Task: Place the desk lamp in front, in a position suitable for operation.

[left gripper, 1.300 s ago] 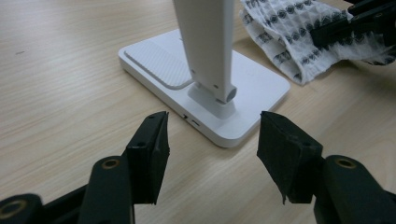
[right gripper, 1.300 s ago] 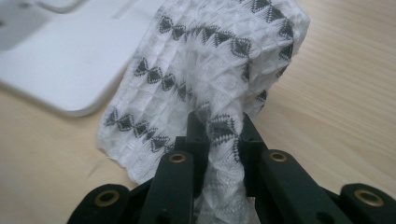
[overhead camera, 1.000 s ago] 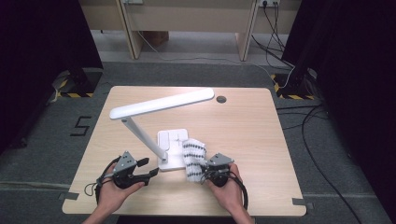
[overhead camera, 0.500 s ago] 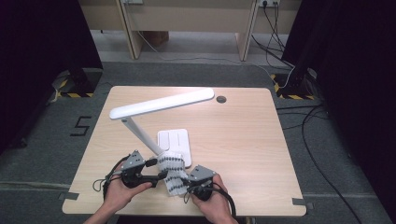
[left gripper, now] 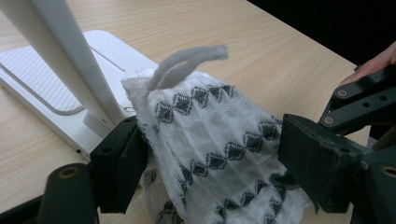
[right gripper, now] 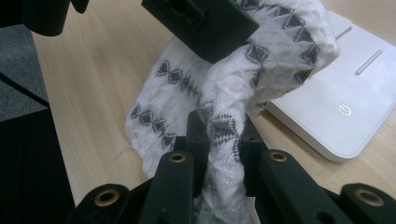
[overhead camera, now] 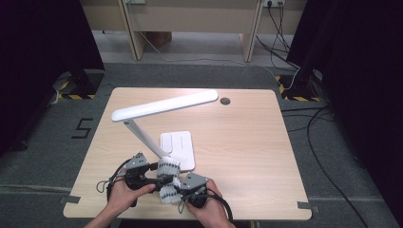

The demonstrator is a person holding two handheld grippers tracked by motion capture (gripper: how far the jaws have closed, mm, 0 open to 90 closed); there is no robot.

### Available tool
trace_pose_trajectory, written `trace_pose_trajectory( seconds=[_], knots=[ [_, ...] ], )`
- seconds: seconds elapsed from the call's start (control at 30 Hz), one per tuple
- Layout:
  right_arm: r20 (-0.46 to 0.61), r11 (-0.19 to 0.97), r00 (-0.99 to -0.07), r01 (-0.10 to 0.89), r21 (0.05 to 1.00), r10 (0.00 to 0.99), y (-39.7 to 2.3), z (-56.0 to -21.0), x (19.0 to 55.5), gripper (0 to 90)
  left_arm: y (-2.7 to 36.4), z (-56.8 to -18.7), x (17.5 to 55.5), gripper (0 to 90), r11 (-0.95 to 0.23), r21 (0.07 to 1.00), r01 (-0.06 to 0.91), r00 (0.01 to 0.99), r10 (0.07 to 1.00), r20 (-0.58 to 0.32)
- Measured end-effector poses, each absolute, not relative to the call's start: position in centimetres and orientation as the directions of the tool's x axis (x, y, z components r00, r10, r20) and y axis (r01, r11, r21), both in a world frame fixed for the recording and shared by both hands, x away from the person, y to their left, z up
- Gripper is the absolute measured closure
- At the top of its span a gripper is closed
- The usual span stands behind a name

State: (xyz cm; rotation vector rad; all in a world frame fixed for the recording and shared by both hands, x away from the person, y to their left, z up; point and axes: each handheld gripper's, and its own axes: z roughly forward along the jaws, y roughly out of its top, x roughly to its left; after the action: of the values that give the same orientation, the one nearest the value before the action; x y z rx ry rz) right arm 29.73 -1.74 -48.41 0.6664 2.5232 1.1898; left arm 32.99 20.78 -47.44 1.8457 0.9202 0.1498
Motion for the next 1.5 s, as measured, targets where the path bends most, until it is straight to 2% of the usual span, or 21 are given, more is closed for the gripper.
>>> trace_pose_trajectory(
  seconds=[0.4,0.73,0.83,1.27,1.37,1.5],
  knots=[
    [-0.076,0.588,-0.868,0.266,0.764,0.491,-0.9,-48.7,29.2,80.6,21.1,-47.5,33.1,22.4,-0.141,0.804,0.578,0.644,0.684,-0.343],
    [-0.115,0.619,-0.890,0.208,0.758,0.441,0.5,-49.1,28.8,80.6,21.2,-48.1,33.2,23.0,-0.120,0.757,0.642,0.592,0.705,-0.391],
    [-0.129,0.620,-0.892,0.191,0.761,0.434,0.7,-48.9,28.8,80.7,21.2,-48.1,33.2,28.8,-0.109,0.749,0.653,0.591,0.692,-0.414],
    [-0.180,0.628,-0.890,0.142,0.765,0.420,1.1,-48.3,28.7,80.8,21.4,-47.9,32.9,73.3,-0.114,0.749,0.652,0.623,0.643,-0.445],
    [-0.185,0.628,-0.888,0.137,0.766,0.420,1.1,-48.1,28.7,80.6,21.4,-47.7,32.7,79.0,-0.120,0.761,0.638,0.636,0.638,-0.433],
    [-0.184,0.618,-0.887,0.135,0.775,0.424,1.2,-47.8,28.7,78.0,21.7,-47.1,32.3,81.6,-0.120,0.782,0.611,0.647,0.645,-0.406]
  ],
)
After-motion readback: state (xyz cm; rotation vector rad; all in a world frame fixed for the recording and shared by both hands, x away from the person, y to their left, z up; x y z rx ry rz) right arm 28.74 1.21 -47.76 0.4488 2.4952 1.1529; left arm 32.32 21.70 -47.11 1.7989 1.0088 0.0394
